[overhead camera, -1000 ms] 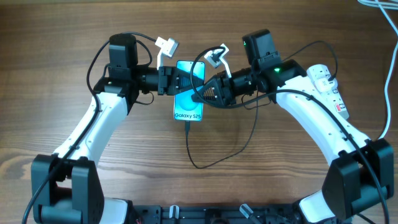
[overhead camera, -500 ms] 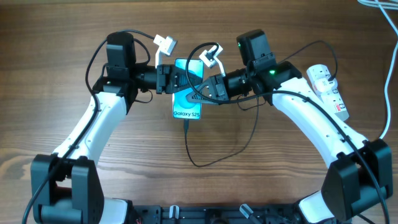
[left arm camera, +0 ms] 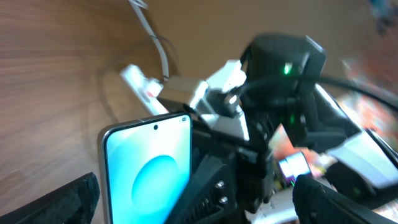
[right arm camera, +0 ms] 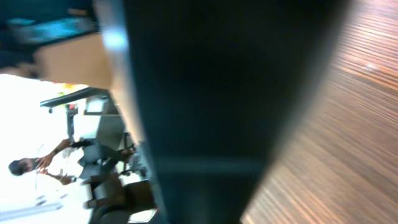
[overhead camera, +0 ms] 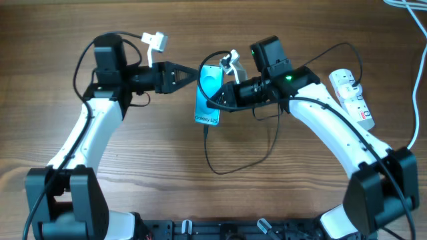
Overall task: Plug charger to phone and switch on socket
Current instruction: 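Release the phone with the left gripper and move it back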
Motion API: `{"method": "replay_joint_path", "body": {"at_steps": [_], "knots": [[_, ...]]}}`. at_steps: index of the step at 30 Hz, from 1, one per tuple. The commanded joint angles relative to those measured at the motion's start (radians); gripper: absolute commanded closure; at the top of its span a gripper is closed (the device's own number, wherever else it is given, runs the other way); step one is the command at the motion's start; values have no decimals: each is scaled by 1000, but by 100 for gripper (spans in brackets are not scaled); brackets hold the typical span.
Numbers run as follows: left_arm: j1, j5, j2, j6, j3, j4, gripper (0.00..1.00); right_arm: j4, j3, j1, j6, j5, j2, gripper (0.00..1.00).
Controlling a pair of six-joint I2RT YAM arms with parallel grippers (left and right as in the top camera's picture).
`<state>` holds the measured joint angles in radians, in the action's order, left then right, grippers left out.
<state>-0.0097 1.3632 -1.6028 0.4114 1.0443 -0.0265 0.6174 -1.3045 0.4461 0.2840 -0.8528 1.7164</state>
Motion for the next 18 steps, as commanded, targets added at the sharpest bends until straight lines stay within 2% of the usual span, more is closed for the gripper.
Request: {"method": "replay_joint_path", "body": {"at_steps": [1,2,6,8,12,16,18], "knots": [[64,-258,3,-12,6,-81,0,-5,-11,6,4,68,115,96],[90,-417,3,-12,6,-147,0,-17,-11,12,3,68,153,96],[119,-828,3,-12,6,-286,0,-106,-11,19,3,-9,286,96],[119,-911,3,-12,6,-285,0,-157,-11,19,4,-71,352,96],[119,-920,3,-12,6,-286,0,-255,-11,19,-6,-141,488,96],[119,-920,3,-12,6,-286,0,-264,-11,23,-127,-124,507,95],[119,-920,3,-12,6,-285,0,-257,-11,24,-124,-83,507,95]]}}
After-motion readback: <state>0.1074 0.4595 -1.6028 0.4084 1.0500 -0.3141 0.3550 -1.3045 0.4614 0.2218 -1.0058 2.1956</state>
